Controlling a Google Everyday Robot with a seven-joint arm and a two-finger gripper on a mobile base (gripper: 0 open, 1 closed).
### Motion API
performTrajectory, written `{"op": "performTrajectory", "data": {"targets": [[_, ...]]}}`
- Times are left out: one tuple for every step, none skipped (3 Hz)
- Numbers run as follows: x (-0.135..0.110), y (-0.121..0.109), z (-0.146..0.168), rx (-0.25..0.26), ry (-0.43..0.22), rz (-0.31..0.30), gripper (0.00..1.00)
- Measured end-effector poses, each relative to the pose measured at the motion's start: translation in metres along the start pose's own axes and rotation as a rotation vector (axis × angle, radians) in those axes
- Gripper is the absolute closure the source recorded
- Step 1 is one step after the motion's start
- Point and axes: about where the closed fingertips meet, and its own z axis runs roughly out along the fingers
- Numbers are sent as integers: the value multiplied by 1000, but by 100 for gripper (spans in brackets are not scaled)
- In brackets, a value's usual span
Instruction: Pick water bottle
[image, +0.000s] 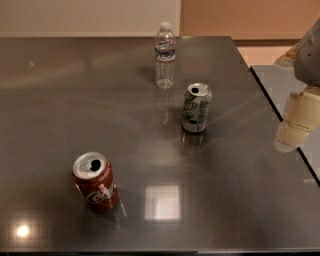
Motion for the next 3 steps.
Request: {"op": "performTrajectory", "data": {"targets": [[-2, -2, -4, -1, -10, 5, 0], [-6, -16, 1, -2, -39, 16, 0], [-14, -38, 14, 0, -73, 32, 0]]}}
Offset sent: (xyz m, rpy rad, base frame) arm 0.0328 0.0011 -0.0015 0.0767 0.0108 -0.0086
